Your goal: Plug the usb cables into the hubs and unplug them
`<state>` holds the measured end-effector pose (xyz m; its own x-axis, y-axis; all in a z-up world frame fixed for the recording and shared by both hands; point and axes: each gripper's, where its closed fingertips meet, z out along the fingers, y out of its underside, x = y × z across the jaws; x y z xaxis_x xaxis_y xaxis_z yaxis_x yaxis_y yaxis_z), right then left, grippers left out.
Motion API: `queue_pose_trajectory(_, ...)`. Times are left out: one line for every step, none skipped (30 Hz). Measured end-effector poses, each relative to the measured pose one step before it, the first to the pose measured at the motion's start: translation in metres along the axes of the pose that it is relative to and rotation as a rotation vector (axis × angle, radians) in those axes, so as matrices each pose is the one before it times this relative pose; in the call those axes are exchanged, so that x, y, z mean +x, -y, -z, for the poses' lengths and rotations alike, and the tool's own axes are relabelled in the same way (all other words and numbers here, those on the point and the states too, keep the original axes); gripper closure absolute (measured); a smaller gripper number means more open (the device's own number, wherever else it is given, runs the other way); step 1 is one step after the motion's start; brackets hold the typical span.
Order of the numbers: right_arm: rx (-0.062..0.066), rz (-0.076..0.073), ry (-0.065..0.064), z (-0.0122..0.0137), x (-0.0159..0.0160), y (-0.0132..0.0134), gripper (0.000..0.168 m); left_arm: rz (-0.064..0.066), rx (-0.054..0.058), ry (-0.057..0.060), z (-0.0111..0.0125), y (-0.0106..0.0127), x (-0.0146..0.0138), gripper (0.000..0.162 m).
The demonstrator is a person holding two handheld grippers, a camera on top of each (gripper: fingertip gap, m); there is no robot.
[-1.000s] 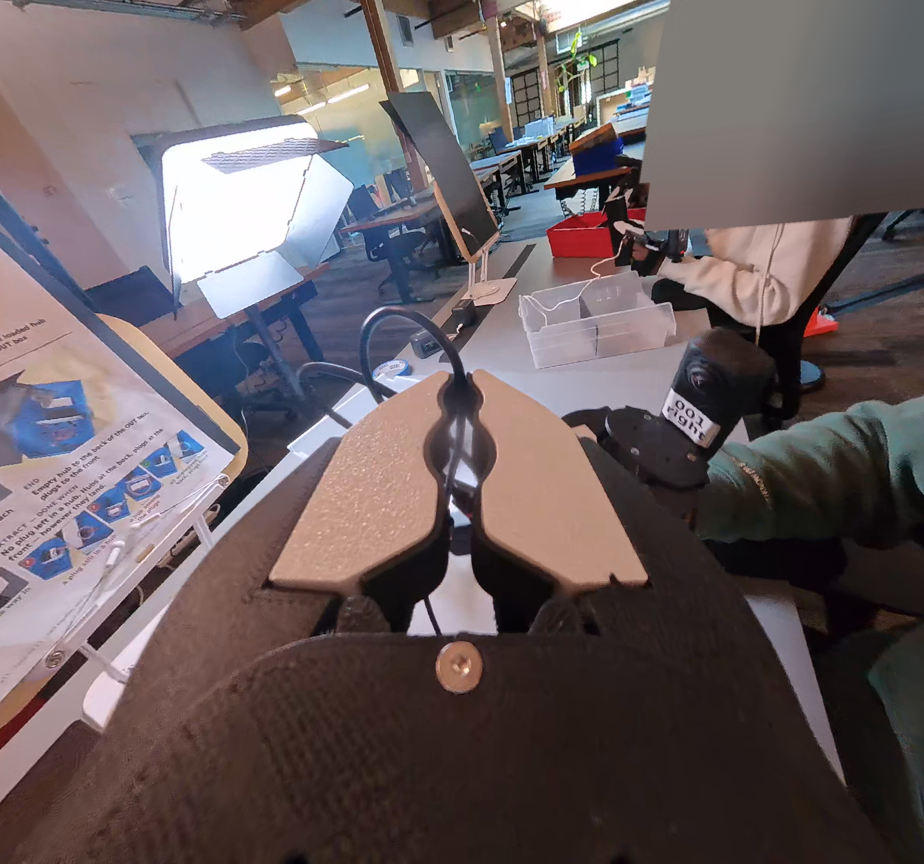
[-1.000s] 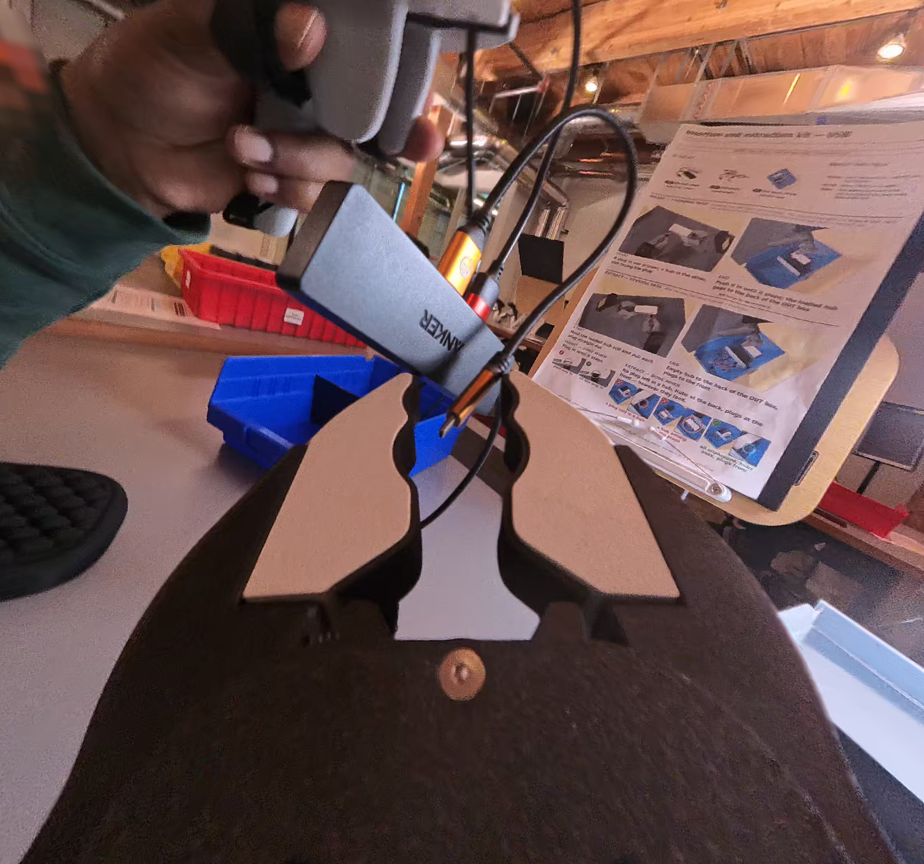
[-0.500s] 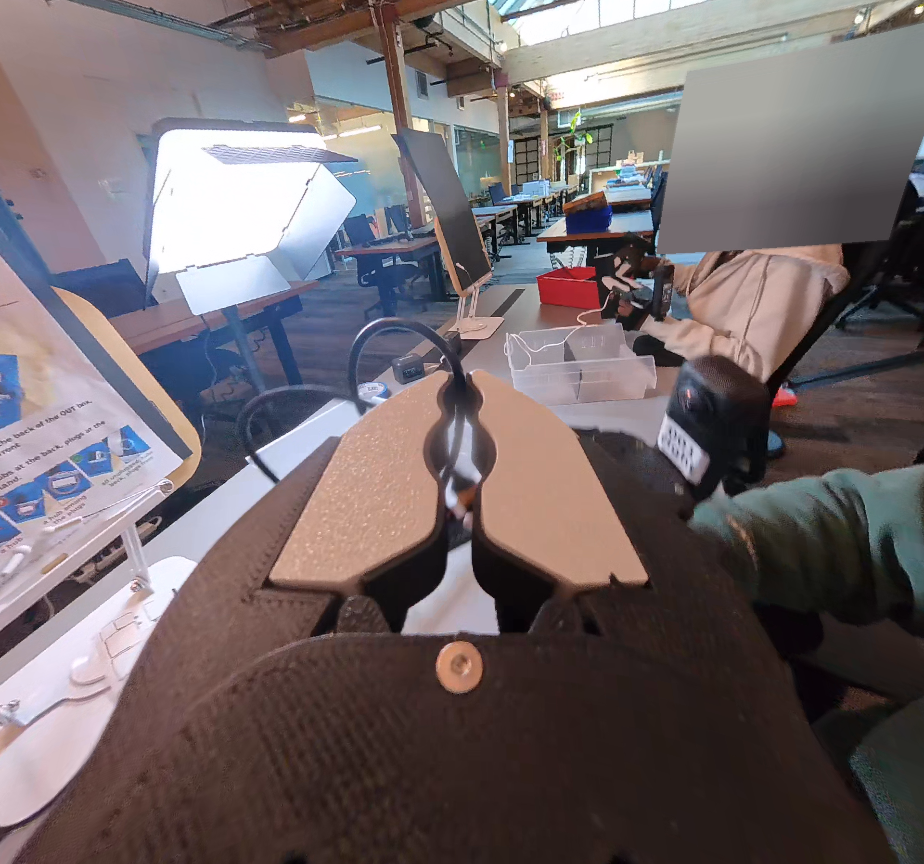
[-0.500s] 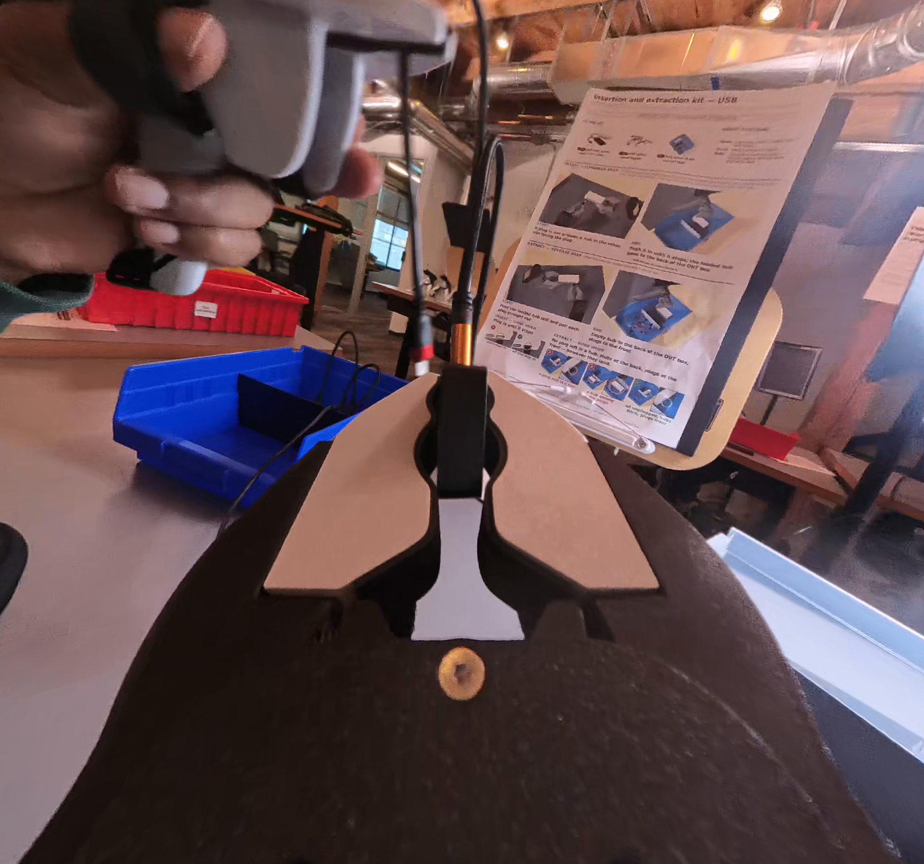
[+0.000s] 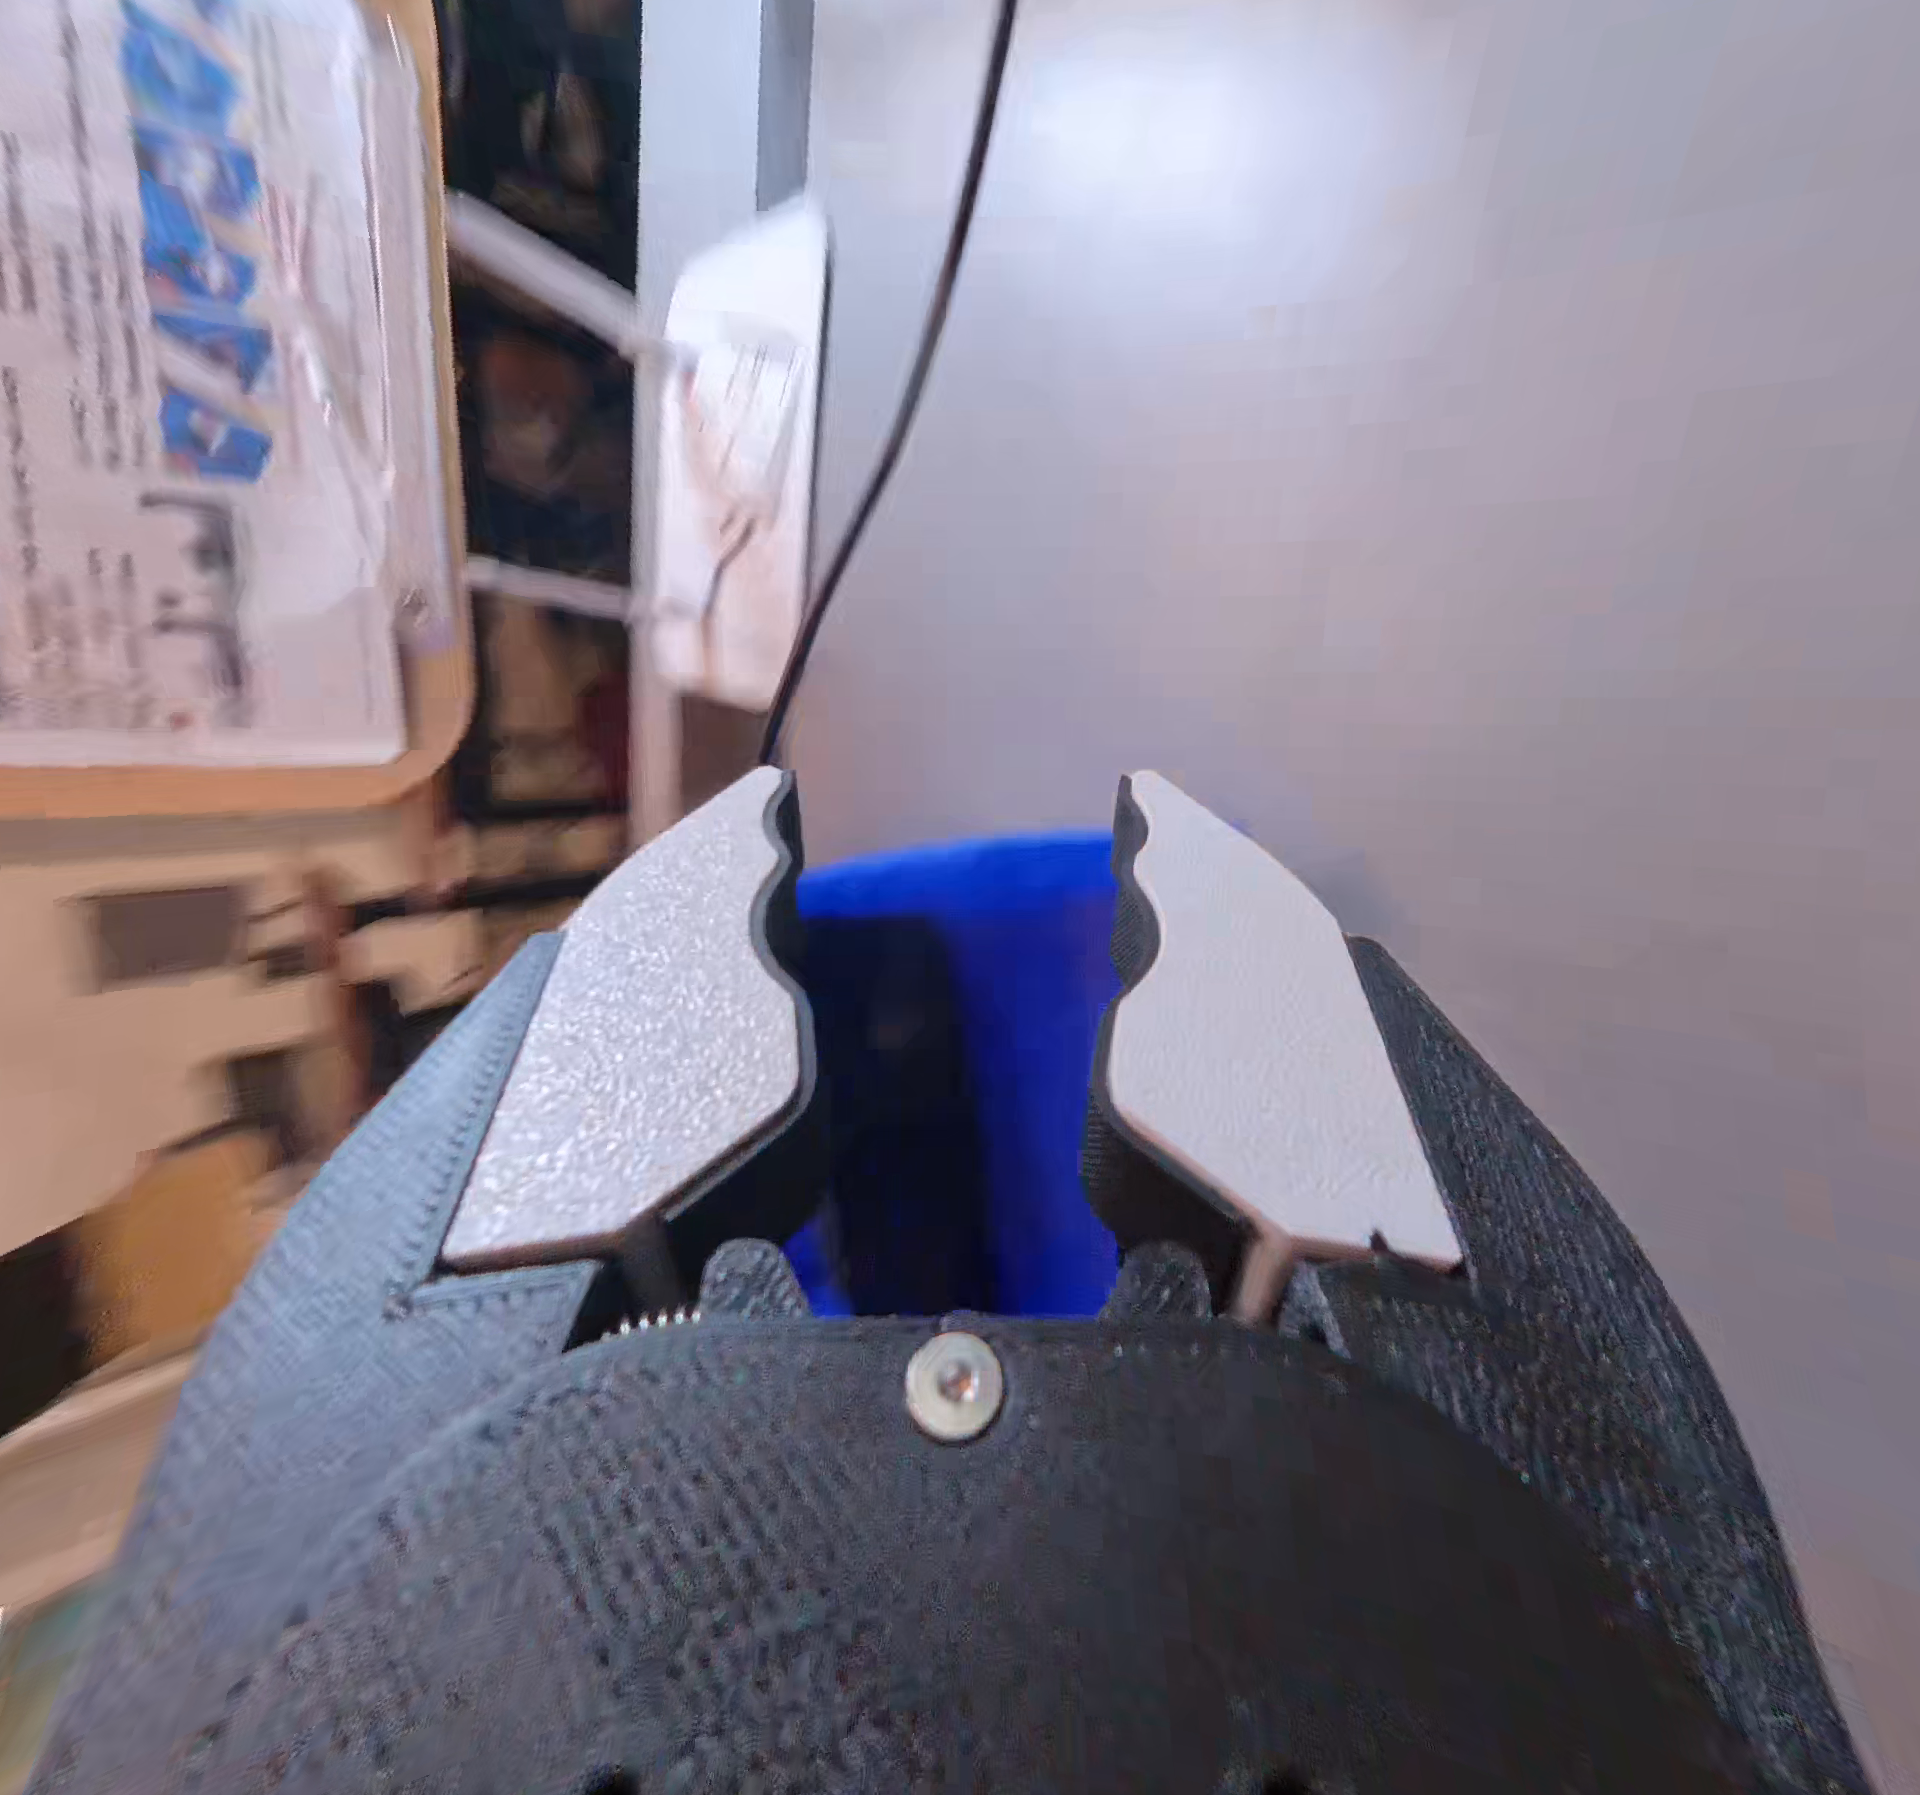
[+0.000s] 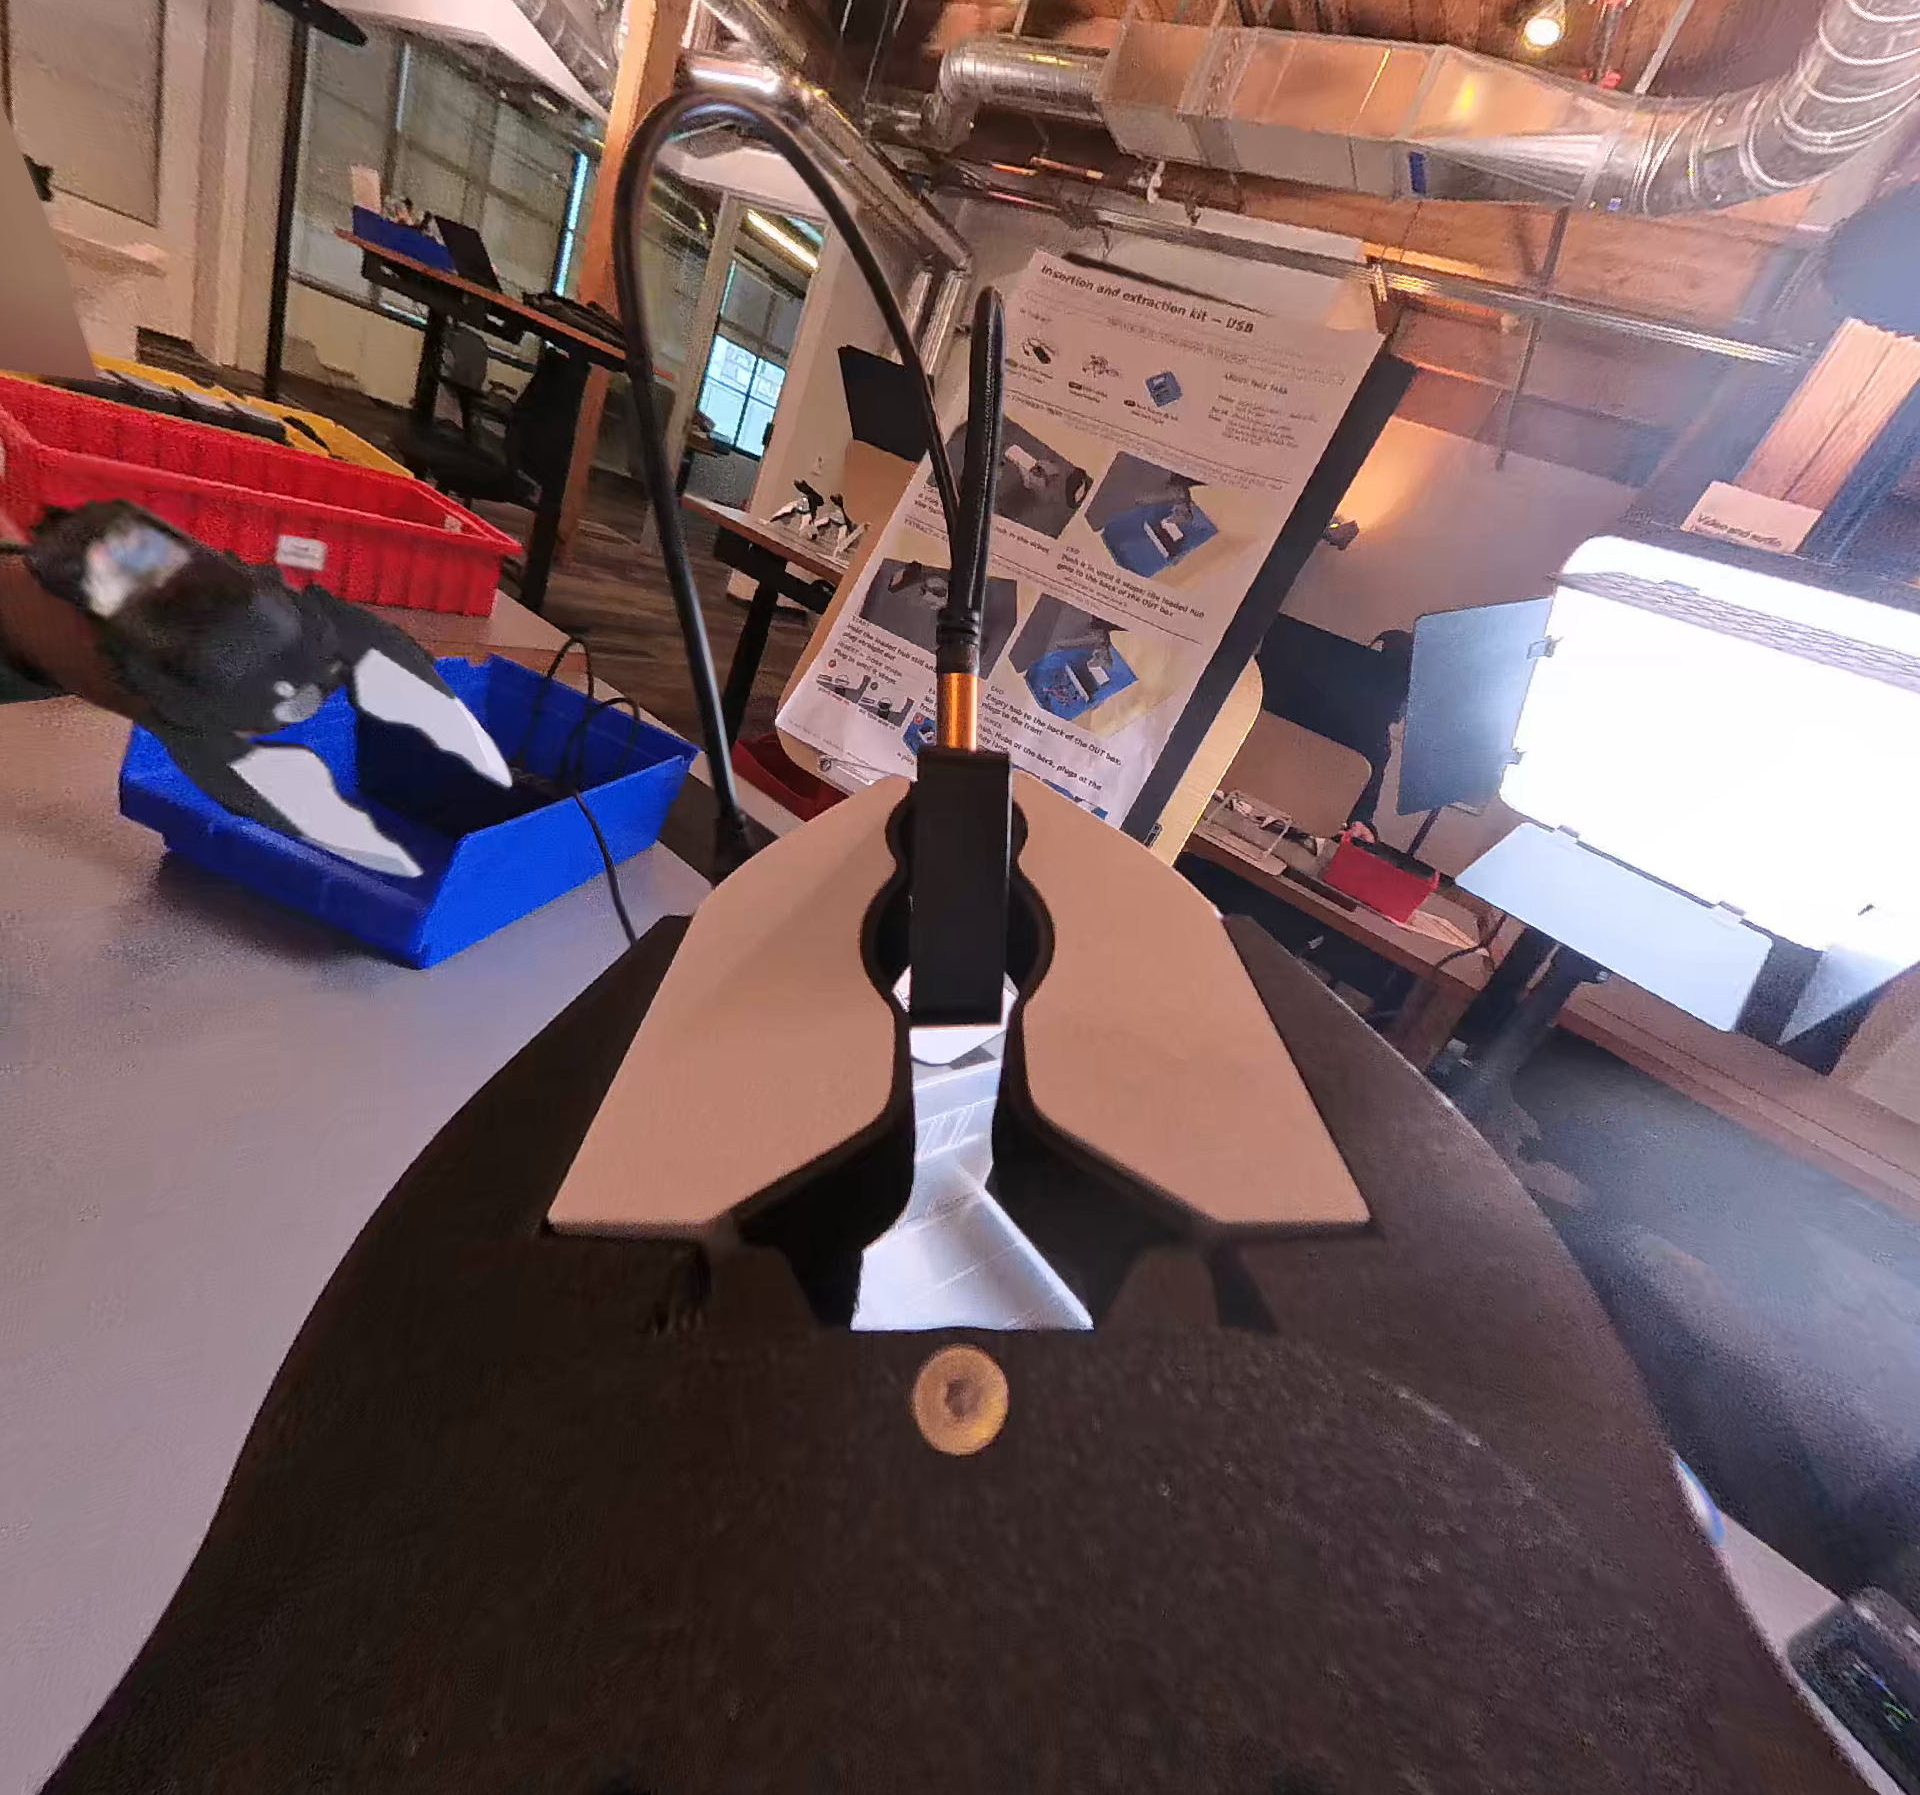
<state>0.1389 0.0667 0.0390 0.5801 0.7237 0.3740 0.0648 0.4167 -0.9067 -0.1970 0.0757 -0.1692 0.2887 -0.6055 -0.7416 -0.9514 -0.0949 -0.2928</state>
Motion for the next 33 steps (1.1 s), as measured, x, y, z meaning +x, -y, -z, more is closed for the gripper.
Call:
queue_pose_trajectory(-0.0042,0.0053,-0.0003,0.00317,-0.00059,0.00159,0.157,-0.0955,-0.1151,0.0793,-0.01103,-0.02387,-0.00963,0.106)
queue_pose_trajectory(0.0005,0.0059,-0.0031,0.0032,-0.00052,0.00208,0.156,-0.0567,-0.067,0.0502,-0.01044,-0.01609,-0.00628,0.109)
queue_pose_trajectory(0.0022,0.0041,-0.0022,0.00309,-0.00041,0.00239,0.156,-0.0041,-0.0189,0.0084,-0.00942,-0.00897,-0.00209,0.11)
queue_pose_trajectory(0.0017,0.0012,0.001,0.00293,-0.00055,0.00243,0.156,0.0448,0.0117,-0.0236,-0.00772,-0.00441,-0.00037,0.11)
queue_pose_trajectory(0.0015,-0.0017,0.0008,0.00256,-0.0004,0.00229,0.156,0.0626,0.025,-0.0335,-0.00557,-0.0023,-0.00152,0.11)
queue_pose_trajectory(0.0017,-0.0005,0.0005,0.0021,-0.00021,0.00209,0.157,0.0603,0.0356,-0.0394,-0.00362,-0.00047,-0.0023,0.112)
queue_pose_trajectory(0.0014,0.0014,-0.0007,0.00178,-0.00004,0.00159,0.157,0.0495,0.0329,-0.0305,-0.00246,-0.00026,-0.00423,0.112)
queue_pose_trajectory(-0.001,0.0019,-0.0016,0.00142,0.00013,0.00082,0.156,0.0297,0.0129,-0.0061,-0.00263,-0.00293,-0.00753,0.112)
queue_pose_trajectory(-0.0025,0.0006,0.0008,0.00099,-0.00026,0.00016,0.156,0.013,-0.0116,-0.0037,-0.0039,-0.00671,-0.00705,0.112)
queue_pose_trajectory(-0.0013,-0.0033,0.0036,0.00069,-0.00066,-0.00017,0.156,0.0178,-0.0247,-0.0092,-0.00556,-0.00874,-0.00547,0.111)
queue_pose_trajectory(0.0003,-0.0058,0.0041,0.00034,-0.00079,-0.00017,0.156,0.0241,-0.026,-0.0102,-0.00707,-0.00853,-0.00415,0.11)
queue_pose_trajectory(-0.0002,-0.003,0.0027,0.00018,-0.00054,-0.00066,0.156,0.0179,-0.0163,-0.0107,-0.00675,-0.00661,-0.00261,0.116)
queue_pose_trajectory(-0.0016,0.0014,-0.0004,0.00009,-0.00023,-0.00083,0.156,0.0062,0.0023,-0.0041,-0.0046,-0.00317,-0.00186,0.133)
queue_pose_trajectory(-0.0012,0.0029,-0.0027,0.00036,0.00028,-0.00075,0.156,0.0091,0.0183,0.0013,-0.00248,0.00018,-0.00176,0.147)
queue_pose_trajectory(0.0001,-0.0004,-0.0005,0.00043,0.00037,-0.0007,0.156,0.0156,0.0243,0.0055,-0.00079,0.00248,-0.00223,0.155)
queue_pose_trajectory(0.0012,-0.005,0.0027,0.00036,0.0003,-0.00061,0.156,0.0162,0.0263,-0.0017,0.00019,0.00375,-0.00087,0.158)
queue_pose_trajectory(0.0026,-0.0076,0.0031,0.00028,0.00039,-0.00034,0.156,0.0118,0.0201,-0.0057,0.0004,0.00361,-0.00005,0.16)
queue_pose_trajectory(0.0026,-0.0074,0.0029,0.00003,0.00063,-0.00036,0.156,0.0002,0.0105,0.0024,0.00028,0.00235,-0.00068,0.161)
queue_pose_trajectory(0.0025,-0.0071,0.001,-0.00016,0.00087,-0.00017,0.156,-0.0092,0.0031,0.0047,0.00011,0.00104,-0.00071,0.162)
queue_pose_trajectory(0.003,-0.0055,0.0005,-0.00017,0.00085,-0.00001,0.156,-0.0141,-0.0042,-0.003,-0.00004,-0.00055,0.00056,0.161)
queue_pose_trajectory(0.0031,-0.0048,-0.0001,0.00009,0.0006,0.00021,0.156,-0.0114,-0.0073,-0.017,-0.00007,-0.00143,0.00217,0.155)
queue_pose_trajectory(0.0037,-0.0043,-0.0001,0.00014,0.00017,0.00029,0.156,0.0034,-0.0171,-0.0161,-0.00066,-0.00272,0.00155,0.145)
queue_pose_trajectory(0.0031,-0.004,0.0004,0.00032,-0.00025,0.00006,0.156,0.0068,-0.0196,-0.0098,-0.00141,-0.00311,0.0004,0.138)
queue_pose_trajectory(0.0021,-0.0032,0.0012,0.0002,-0.00073,-0.00007,0.156,-0.0025,-0.0065,0.0107,-0.0017,-0.00149,-0.00202,0.137)
queue_pose_trajectory(0.0011,-0.0014,0.002,0.00028,-0.00107,-0.00016,0.156,-0.0043,0.0021,0.0176,-0.00187,-0.00047,-0.0028,0.14)
queue_pose_trajectory(0.0003,0.0,0.0013,0.00033,-0.00122,-0.00015,0.156,0.0068,0.0073,0.0112,-0.00224,0.00047,-0.00187,0.142)
queue_pose_trajectory(0.0003,-0.0002,0.001,0.00042,-0.00097,-0.0001,0.156,0.0157,0.0135,-0.0017,-0.00236,0.00159,0.00033,0.144)
queue_pose_trajectory(0.0007,-0.0011,0.0016,0.00046,-0.00103,0.00004,0.156,0.0084,0.0106,-0.0094,-0.00215,0.00136,0.00196,0.147)
queue_pose_trajectory(-0.0004,-0.0005,0.0015,0.00045,-0.00066,0.00009,0.156,-0.0104,0.0068,0.0067,-0.00062,0.00107,-0.00011,0.156)
queue_pose_trajectory(-0.0026,0.0014,-0.0002,0.00046,-0.00008,-0.00009,0.156,-0.0068,0.0133,0.0159,0.00201,0.00238,-0.00254,0.157)
queue_pose_trajectory(-0.0025,0.0039,-0.0033,0.00068,0.00071,0.00001,0.156,0.0213,0.006,0.0043,0.00545,0.00243,-0.00442,0.157)
queue_pose_trajectory(-0.0033,0.0033,-0.004,0.00086,0.00111,-0.0001,0.156,0.0303,0.0224,0.0164,0.0097,0.00566,-0.00854,0.157)
queue_pose_trajectory(-0.0015,0.0011,-0.0054,0.00096,0.00185,-0.00009,0.156,0.0225,0.0307,0.0355,0.01341,0.00821,-0.01266,0.157)
